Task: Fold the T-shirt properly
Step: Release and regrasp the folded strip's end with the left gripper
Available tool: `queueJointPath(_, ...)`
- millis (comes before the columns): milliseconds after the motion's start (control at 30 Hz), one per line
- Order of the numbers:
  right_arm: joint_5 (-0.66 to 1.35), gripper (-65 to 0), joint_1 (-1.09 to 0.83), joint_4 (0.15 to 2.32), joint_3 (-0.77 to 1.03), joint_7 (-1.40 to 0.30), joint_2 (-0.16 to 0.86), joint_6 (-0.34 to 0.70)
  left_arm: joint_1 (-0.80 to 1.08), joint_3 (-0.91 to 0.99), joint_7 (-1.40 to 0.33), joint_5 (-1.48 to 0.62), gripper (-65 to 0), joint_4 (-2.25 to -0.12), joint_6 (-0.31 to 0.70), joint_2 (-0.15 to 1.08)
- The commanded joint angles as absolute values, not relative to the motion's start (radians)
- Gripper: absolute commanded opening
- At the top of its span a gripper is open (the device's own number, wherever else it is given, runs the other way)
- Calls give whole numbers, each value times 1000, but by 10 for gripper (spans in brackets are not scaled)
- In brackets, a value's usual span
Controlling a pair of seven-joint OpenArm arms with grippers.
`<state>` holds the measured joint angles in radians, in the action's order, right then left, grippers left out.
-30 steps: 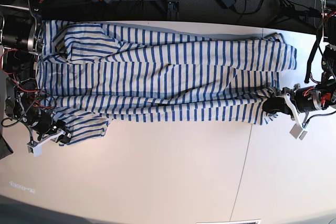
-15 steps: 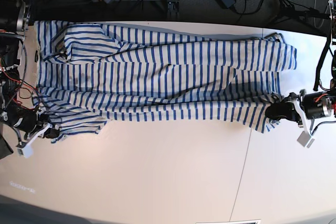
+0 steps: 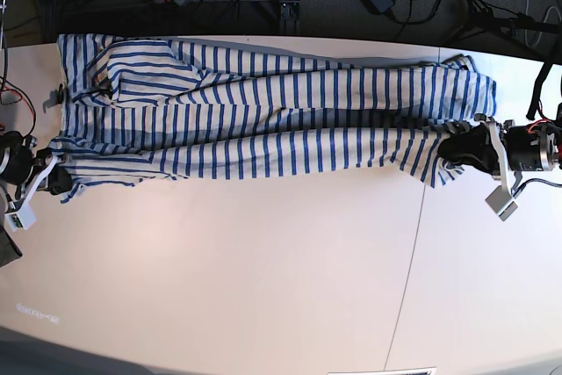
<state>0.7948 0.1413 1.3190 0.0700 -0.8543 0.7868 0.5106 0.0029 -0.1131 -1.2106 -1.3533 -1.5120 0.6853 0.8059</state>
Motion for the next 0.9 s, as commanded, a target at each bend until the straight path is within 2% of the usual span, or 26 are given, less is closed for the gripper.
queueJointPath(0, 804, -650, 136, 1345, 90, -839, 820, 576, -1, -103, -1202, -1368, -650, -1524, 698, 833)
queueJointPath(233, 809, -650, 31, 1395, 128, -843, 819, 576, 20, -103, -1216, -1359, -650, -1524, 698, 840)
queueJointPath(333, 793, -650, 0, 1395, 128, -839, 809, 575, 20, -104, -1216, -1294, -650, -1524, 698, 840)
queueJointPath(367, 775, -650, -9, 1395, 128, -830, 804, 576, 20, -104, -1216, -1277, -627, -1524, 698, 840)
queueJointPath(400, 754, -597, -13, 1395, 128, -814, 798, 575, 20, -103, -1215, -1257, -555, -1524, 698, 840)
queueJointPath(467, 724, -306, -14, 1395, 128, -804, 785, 572, 20, -103, -1216, -1233, -389, -1524, 698, 840)
queueJointPath(500, 722, -218, -13, 1395, 128, -802, 779, 572, 20, -103, -1215, -1221, -324, -1524, 698, 840)
queueJointPath(533, 722, -202, -11, 1395, 128, -797, 772, 572, 19, -104, -1213, -1208, -290, -1524, 698, 840)
queueJointPath(700, 722, -203, -6, 1414, 138, -756, 752, 572, 17, -74, -1216, -1165, -287, -1524, 698, 846)
queueJointPath(867, 722, -203, -6, 1489, 155, -757, 745, 572, 20, 114, -1217, -1161, -287, -1524, 698, 845)
